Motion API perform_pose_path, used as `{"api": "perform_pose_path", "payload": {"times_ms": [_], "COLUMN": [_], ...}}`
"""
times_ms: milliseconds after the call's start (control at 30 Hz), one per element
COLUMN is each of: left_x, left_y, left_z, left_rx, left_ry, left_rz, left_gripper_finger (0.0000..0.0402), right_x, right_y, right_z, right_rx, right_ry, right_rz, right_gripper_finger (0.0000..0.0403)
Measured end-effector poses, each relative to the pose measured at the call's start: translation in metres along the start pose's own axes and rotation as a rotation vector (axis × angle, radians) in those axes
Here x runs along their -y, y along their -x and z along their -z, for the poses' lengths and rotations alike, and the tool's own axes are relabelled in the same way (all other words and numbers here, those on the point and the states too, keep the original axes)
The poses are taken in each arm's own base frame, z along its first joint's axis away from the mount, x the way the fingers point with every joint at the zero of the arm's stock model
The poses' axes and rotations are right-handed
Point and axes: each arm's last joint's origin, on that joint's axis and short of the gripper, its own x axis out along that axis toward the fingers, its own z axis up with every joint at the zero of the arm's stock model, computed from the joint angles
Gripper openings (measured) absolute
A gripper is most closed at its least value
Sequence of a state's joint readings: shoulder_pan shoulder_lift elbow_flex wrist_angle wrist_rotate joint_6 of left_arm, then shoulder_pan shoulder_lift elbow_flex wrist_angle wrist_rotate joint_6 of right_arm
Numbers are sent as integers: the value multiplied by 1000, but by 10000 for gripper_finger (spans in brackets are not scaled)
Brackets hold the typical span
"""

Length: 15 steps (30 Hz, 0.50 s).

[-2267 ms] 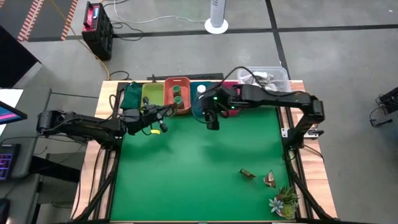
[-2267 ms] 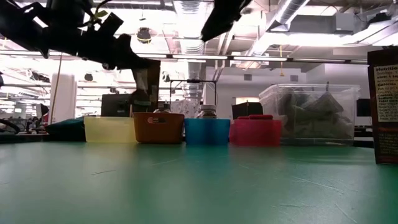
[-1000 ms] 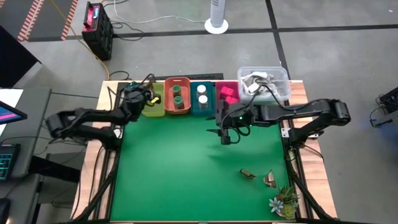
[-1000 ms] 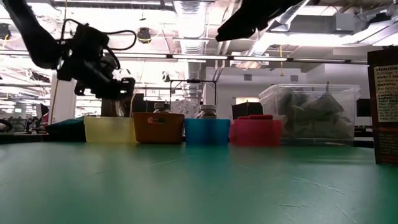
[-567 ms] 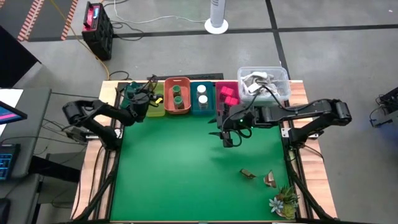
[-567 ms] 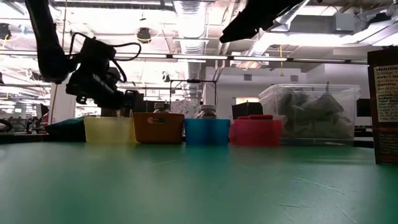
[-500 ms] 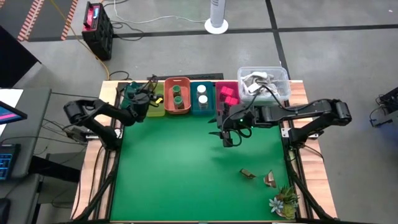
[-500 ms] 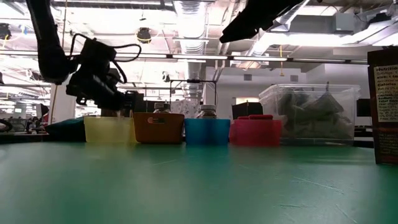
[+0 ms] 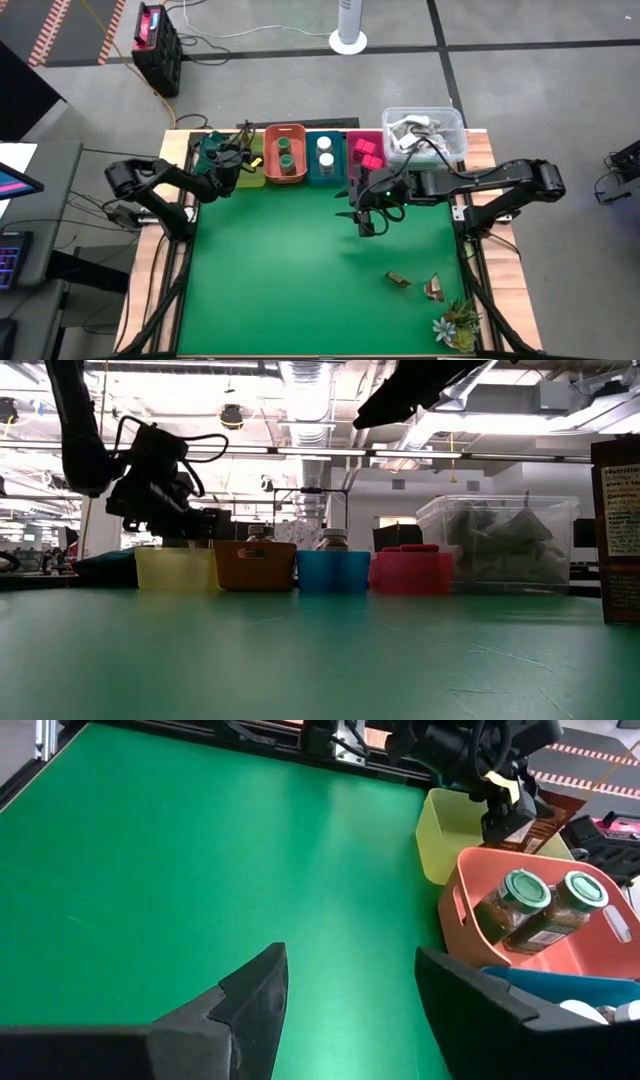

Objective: Sort spices by type
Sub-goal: Put the left orange spice pack into the yellow bin

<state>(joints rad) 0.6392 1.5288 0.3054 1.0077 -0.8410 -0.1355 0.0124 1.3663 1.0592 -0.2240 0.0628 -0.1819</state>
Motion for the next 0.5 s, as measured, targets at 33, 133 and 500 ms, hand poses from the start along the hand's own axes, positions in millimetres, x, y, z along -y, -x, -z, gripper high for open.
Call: {"api": "perform_pose_path", "payload": {"times_ms": [33, 133, 500], "left_x": [0, 0, 5], "left_y": [0, 3, 51], "left_z": [-1, -8, -52], "left_rx": [1, 26, 147], "left_ry": [-6, -43, -183], "left_rz": [1, 10, 278], "left_gripper_finger": [131, 154, 182], "right_x": [0, -1, -24], "right_y": [0, 0, 12], "right_z": [0, 4, 13], "right_rx": [-2, -38, -174], "right_ry": [-1, -1, 12], "right_rz": [-1, -7, -106], "right_gripper_finger": [248, 248, 248]}}
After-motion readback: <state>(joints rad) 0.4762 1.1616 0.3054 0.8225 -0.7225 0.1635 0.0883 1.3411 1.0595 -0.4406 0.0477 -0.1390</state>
